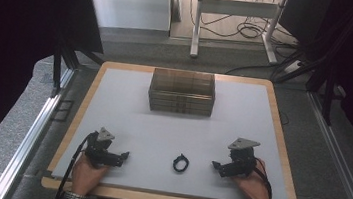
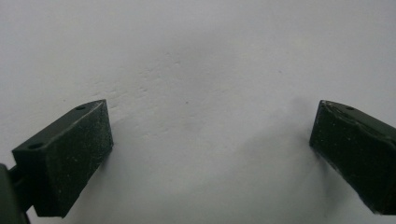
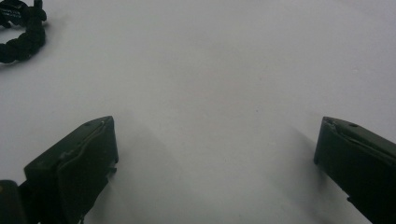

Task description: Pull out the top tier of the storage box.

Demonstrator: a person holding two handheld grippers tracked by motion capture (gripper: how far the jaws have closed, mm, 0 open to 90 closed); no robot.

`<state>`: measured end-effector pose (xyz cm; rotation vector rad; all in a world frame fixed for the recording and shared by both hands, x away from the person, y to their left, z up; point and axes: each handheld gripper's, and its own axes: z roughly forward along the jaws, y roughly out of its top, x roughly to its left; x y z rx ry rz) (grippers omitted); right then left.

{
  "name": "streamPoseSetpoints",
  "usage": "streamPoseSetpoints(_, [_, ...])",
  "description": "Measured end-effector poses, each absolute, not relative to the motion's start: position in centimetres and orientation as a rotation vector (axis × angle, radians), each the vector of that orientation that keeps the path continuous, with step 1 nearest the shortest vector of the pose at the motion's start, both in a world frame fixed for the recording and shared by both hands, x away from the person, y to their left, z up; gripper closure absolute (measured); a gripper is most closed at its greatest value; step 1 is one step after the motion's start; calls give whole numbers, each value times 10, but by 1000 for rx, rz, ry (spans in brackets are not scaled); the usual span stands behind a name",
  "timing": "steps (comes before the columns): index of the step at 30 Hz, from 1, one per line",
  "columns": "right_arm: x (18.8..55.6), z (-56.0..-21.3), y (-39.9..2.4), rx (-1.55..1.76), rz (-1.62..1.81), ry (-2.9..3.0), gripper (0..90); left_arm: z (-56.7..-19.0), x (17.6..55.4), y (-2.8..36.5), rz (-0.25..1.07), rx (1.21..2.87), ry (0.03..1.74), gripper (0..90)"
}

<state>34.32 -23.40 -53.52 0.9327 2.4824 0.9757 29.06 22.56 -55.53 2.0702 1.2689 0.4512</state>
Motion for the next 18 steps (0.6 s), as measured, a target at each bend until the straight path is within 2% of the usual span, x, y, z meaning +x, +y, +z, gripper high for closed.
streamPoseSetpoints(18, [343,-535,-234,931,982,2486,0,-555,290,226,451,2071,1268,0])
